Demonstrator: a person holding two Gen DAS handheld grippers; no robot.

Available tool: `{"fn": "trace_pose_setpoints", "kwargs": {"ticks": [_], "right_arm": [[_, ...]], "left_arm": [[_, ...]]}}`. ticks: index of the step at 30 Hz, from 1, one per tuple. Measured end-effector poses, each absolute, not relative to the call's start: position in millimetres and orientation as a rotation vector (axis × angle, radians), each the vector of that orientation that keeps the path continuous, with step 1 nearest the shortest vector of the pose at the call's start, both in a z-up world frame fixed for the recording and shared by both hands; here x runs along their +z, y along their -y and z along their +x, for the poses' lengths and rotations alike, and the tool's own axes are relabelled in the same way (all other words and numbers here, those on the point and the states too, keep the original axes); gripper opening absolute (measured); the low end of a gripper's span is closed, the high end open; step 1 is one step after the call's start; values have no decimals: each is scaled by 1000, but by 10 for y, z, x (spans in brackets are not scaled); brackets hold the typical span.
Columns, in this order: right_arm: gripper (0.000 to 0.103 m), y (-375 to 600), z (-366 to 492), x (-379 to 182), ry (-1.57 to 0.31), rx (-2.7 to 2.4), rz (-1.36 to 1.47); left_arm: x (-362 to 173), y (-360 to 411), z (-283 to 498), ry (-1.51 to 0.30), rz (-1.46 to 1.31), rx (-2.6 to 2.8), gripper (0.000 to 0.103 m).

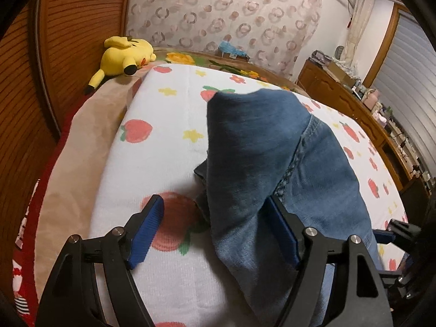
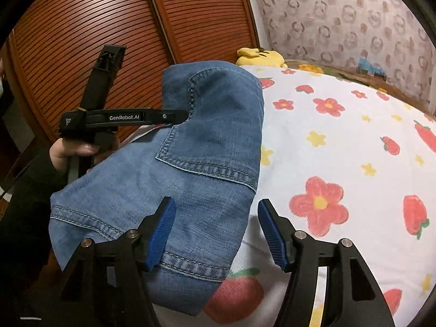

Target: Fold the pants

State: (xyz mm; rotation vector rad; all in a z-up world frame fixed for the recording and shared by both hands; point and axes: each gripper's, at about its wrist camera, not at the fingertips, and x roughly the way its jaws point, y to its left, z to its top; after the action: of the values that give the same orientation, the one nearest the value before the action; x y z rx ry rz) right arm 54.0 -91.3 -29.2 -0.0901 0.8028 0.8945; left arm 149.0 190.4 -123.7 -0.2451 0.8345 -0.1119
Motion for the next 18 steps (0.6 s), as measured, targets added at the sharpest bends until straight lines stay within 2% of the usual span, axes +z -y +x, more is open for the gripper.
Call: {"fn": "trace_pose_setpoints", "kwargs": {"ticks": [4, 7, 9, 12, 13, 16, 17, 18], "right_arm": [[65, 1043, 624, -368, -840, 928, -19], [65, 1111, 638, -391, -843, 933, -9], [65, 1143, 630, -388, -844, 933, -13], [63, 1140, 611, -350, -851, 946, -8], [58, 1131, 613, -342, -854, 952, -5], [53, 1086, 640, -333, -876, 974, 14], [50, 1085, 635, -319, -869, 979, 9], [42, 1087, 623, -295, -857, 983, 5]], "left_arm": [[-1219, -1903, 1507, -835, -273, -152, 70], [-1217, -1899, 1529, -835, -272, -159, 69], [-1215, -1876, 1522, -837, -289, -197, 53], [-1214, -1855, 1505, -833, -289, -197, 51], [-1215, -1861, 1504, -834, -298, -200, 49], [-1179, -1831, 1485, -833, -286, -203, 39], [-1146, -1802, 1464, -828, -265, -198, 32], [-1105, -1786, 1437, -818, -261, -199, 23]]}}
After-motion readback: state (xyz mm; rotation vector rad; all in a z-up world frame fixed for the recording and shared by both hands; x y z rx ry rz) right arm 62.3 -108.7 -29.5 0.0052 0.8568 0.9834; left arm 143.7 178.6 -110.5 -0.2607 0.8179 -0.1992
